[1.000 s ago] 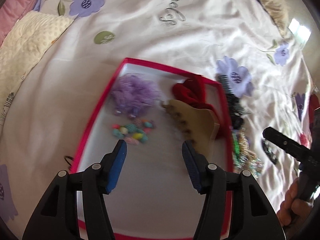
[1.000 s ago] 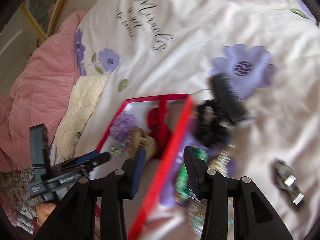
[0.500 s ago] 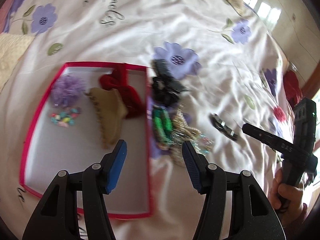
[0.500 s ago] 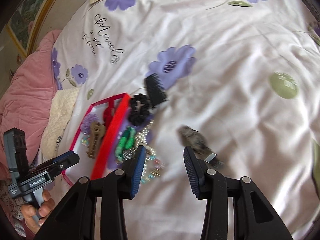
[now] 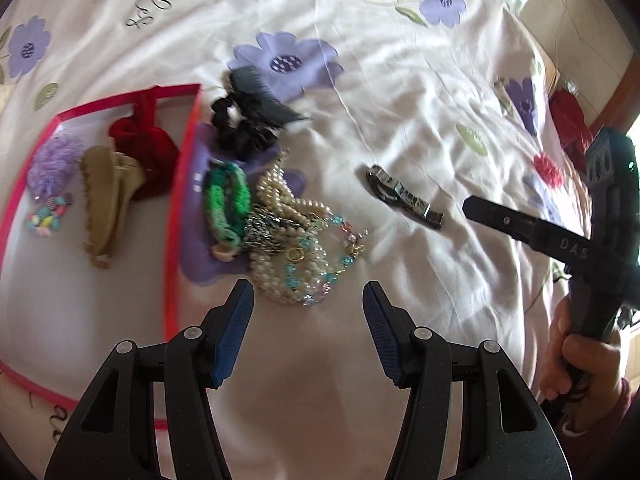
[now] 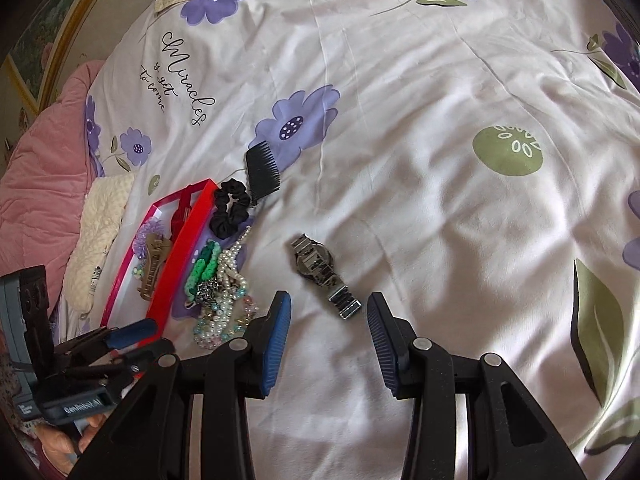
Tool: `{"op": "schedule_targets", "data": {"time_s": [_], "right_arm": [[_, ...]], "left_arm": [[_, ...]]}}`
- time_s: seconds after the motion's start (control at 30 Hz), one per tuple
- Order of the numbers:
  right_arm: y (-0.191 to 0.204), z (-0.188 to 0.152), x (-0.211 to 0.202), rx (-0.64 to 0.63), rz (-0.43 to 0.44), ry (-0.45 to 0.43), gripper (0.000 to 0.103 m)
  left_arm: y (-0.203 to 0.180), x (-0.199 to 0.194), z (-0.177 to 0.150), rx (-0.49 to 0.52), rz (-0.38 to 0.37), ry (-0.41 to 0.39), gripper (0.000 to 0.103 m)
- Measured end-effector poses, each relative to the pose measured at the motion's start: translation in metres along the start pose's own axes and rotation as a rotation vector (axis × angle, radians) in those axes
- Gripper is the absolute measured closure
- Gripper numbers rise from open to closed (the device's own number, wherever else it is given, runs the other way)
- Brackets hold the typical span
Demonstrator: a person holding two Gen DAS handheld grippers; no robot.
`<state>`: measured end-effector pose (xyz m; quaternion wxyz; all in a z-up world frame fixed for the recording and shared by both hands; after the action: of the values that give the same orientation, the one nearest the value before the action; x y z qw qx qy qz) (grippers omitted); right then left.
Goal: Organize jewelry
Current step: 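Move both tools back toward the silver watch and bracelets, then grasp the turquoise beaded bracelet with the left tool while the right tool grasps the silver watch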
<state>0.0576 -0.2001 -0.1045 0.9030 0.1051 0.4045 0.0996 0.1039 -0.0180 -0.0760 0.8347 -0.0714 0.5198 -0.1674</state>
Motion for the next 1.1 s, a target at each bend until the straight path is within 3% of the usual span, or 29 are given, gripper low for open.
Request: {"op": "schedule_targets", "data": {"time_s": [0.27, 0.37, 0.43, 0.5, 0.57, 0.87, 1.1], "right_arm": [[-0.004, 0.004, 0.020, -0.038, 0.007, 0.053, 0.061], [-0.003, 0.006, 0.025, -0.062, 0.005, 0.066, 0.061], [-0.001, 0.010, 0.029, -0.084, -0.002, 0.076, 0.061], [0.002, 0.014, 0.034, -0.107, -0.004, 0.089, 0.061], [0.006, 0.018, 0.038, -0.136, -0.001, 0.096, 0.060], [0.016, 0.026, 0.058, -0.196, 0.000, 0.132, 0.058], [0.025, 0.025, 0.074, -0.246, -0.020, 0.158, 0.056]], "left_arm": [[-0.014, 0.032, 0.010, 0.053, 0.069, 0.036, 0.048], [-0.015, 0.040, 0.014, 0.051, 0.045, 0.058, 0.048], [-0.017, 0.047, 0.014, 0.065, 0.041, 0.074, 0.055], [-0.019, 0.053, 0.013, 0.084, 0.025, 0.091, 0.083], [-0.020, 0.053, 0.012, 0.096, 0.012, 0.083, 0.090], [0.000, 0.023, 0.013, 0.015, -0.093, 0.045, 0.091], [0.014, 0.021, 0.003, -0.024, -0.106, 0.085, 0.090]]}}
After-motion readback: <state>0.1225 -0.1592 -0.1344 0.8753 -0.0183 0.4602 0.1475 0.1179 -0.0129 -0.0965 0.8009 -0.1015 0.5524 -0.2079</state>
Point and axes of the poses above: each gripper's, at about its wrist camera, not at the fingertips, and x roughly the way its jaws point, y to its left, z to its top, the point moved 1 cm from there along x, roughly the way its jaws point, and after that the axes turned 12 degrees about -x, right-handed, at the moved point
